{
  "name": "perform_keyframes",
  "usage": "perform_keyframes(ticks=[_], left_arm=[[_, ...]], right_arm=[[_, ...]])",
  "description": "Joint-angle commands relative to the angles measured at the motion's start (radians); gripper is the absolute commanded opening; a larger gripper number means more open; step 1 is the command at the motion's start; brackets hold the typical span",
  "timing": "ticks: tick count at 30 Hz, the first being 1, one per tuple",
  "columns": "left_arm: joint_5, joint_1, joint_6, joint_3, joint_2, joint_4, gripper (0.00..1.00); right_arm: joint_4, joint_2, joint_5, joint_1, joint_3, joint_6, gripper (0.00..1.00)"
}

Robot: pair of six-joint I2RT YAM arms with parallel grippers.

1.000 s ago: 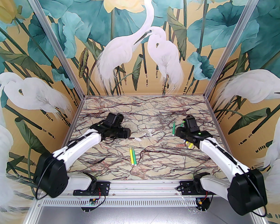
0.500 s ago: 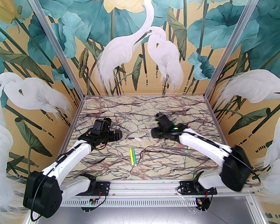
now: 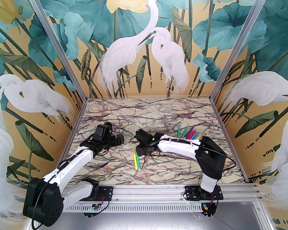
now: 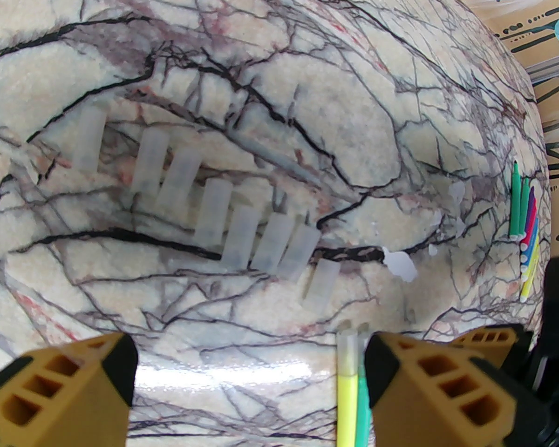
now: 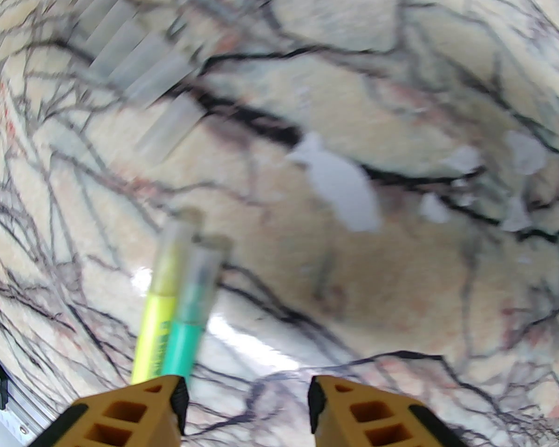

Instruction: Open the pen caps

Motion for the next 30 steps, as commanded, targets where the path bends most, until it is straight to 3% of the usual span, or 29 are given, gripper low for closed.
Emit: perform_keyframes(ticks=[1, 30], left_arm=[[-0.019, 0.008, -0.007, -0.009, -0.016, 0.019, 0.85], [-0.019, 0.008, -0.016, -0.019, -0.014, 0.028, 0.86]], right_arm=[[-0.003, 0.023, -0.019, 0.021, 0.032, 0.032, 0.47], [-0.066, 0.137, 0.002, 0.098, 0.066, 0.088, 0.37]])
